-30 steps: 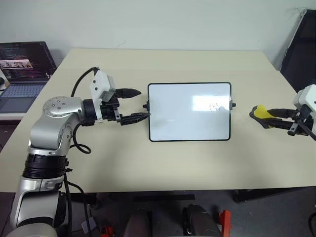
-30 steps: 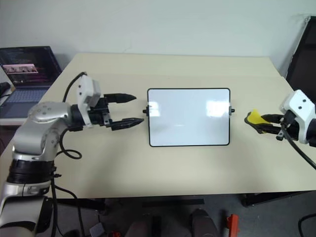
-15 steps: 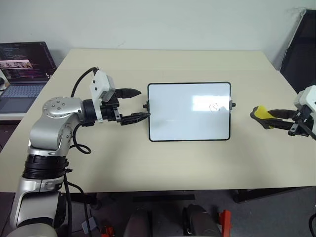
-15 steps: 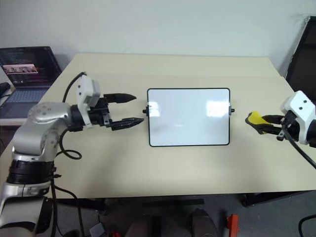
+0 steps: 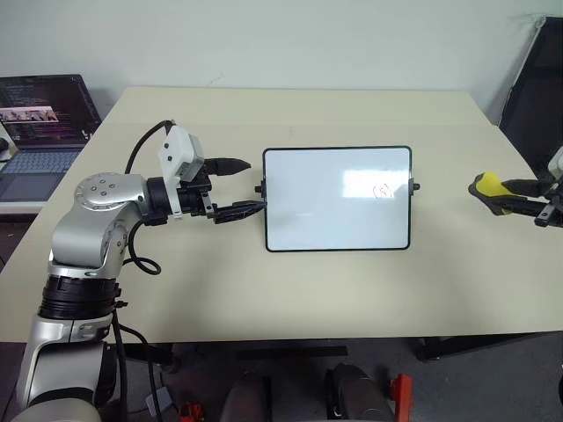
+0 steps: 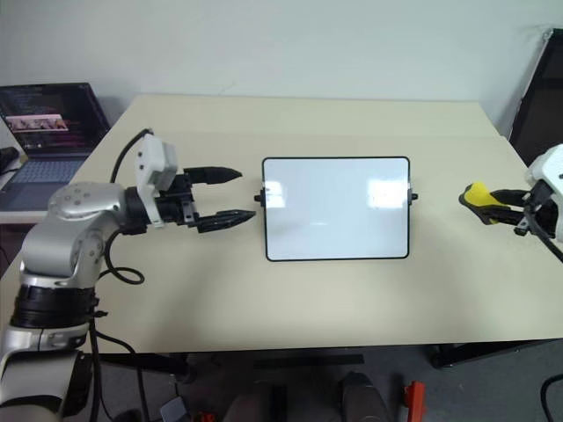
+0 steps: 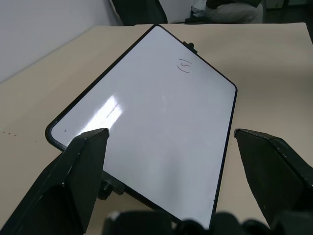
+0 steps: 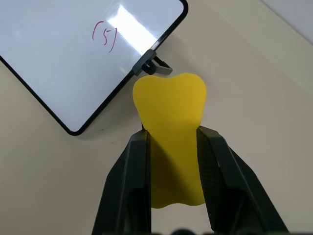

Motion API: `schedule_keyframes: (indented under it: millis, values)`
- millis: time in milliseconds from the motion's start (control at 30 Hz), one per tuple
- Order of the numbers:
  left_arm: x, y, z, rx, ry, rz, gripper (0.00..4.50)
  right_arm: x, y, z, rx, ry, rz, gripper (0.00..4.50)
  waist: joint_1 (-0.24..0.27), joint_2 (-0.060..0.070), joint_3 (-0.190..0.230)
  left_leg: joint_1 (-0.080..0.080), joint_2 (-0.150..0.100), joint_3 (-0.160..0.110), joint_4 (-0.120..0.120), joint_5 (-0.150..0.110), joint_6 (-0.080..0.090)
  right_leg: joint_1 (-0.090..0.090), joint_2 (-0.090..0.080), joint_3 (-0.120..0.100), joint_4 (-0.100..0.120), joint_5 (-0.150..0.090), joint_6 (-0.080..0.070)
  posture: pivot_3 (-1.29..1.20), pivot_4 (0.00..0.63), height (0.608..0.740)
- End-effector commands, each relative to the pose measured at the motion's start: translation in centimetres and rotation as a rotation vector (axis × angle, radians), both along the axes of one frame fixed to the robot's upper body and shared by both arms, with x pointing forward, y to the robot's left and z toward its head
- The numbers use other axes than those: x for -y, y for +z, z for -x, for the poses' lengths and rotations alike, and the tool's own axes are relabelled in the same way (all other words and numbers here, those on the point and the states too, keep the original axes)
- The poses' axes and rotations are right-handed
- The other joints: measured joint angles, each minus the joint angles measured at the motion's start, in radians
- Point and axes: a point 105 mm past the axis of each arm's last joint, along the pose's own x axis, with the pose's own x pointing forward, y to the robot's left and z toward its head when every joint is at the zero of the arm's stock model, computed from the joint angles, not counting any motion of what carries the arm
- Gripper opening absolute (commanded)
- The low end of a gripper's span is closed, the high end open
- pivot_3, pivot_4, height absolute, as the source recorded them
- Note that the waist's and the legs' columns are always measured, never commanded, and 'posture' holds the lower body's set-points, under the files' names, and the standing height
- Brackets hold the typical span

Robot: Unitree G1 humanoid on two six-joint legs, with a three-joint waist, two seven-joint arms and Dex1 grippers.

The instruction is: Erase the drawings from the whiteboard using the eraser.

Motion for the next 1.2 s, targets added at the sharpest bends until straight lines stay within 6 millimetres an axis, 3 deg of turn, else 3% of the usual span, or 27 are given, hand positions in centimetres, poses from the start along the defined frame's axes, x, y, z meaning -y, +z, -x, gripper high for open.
schedule_keyframes:
  millis: [33,467,600,700,833,1033,1200]
  values:
    - [-0.1,1.5,0.4,0.059,-0.004,0.005,4.5,0.1,1.9,0.1,0.06,0.011,0.029,0.97,0.0,0.0,0.0,0.0,0.0,0.0,0.0,0.0,0.0,0.0,0.0,0.0,0.0,0.0,0.0,0.0,0.15,0.74]
    - [-0.2,1.6,0.4,0.06,0.0,0.002,4.5,-1.6,1.8,-0.2,0.062,0.082,0.003,0.97,0.0,0.0,0.0,0.0,0.0,0.0,0.0,0.0,0.0,0.0,0.0,0.0,0.0,0.0,0.0,0.0,0.15,0.74]
    - [-0.2,1.4,0.4,0.055,0.0,-0.002,4.5,-4.6,1.3,-0.8,0.081,0.168,-0.002,0.97,-0.006,0.0,0.0,0.0,0.0,0.0,0.0,0.0,0.0,0.0,0.0,0.0,0.0,0.0,0.0,0.0,0.15,0.74]
    - [-0.3,0.6,0.1,0.044,0.008,-0.041,4.5,-6.8,0.2,-2.6,0.115,0.183,0.092,0.97,-0.013,0.0,0.0,0.001,0.0,0.0,0.0,0.0,0.0,0.0,0.0,0.0,0.001,0.0,0.0,0.0,0.15,0.74]
    - [0.1,0.7,0.1,0.039,-0.008,-0.021,4.5,-10.5,0.9,-5.3,0.205,0.211,0.105,0.97,-0.014,0.002,0.001,0.001,0.0,0.0,0.001,0.0,0.0,0.0,0.0,0.001,0.002,0.0,0.0,0.0,0.15,0.74]
    - [-0.2,0.7,0.1,0.04,-0.001,-0.026,4.5,-11.1,-1.4,-8.2,0.162,0.133,0.171,0.97,0.004,0.002,0.001,-0.002,0.0,-0.001,0.0,0.0,0.0,-0.001,-0.001,-0.002,0.0,0.0,0.0,0.0,0.15,0.74]
    - [-0.3,0.7,0.4,0.041,0.006,-0.025,4.5,-11.3,-5.0,-9.1,0.078,0.121,0.252,0.97,0.009,0.001,0.001,-0.003,0.0,0.0,0.0,0.0,0.0,-0.003,-0.001,-0.001,0.001,0.0,0.0,0.0,0.15,0.74]
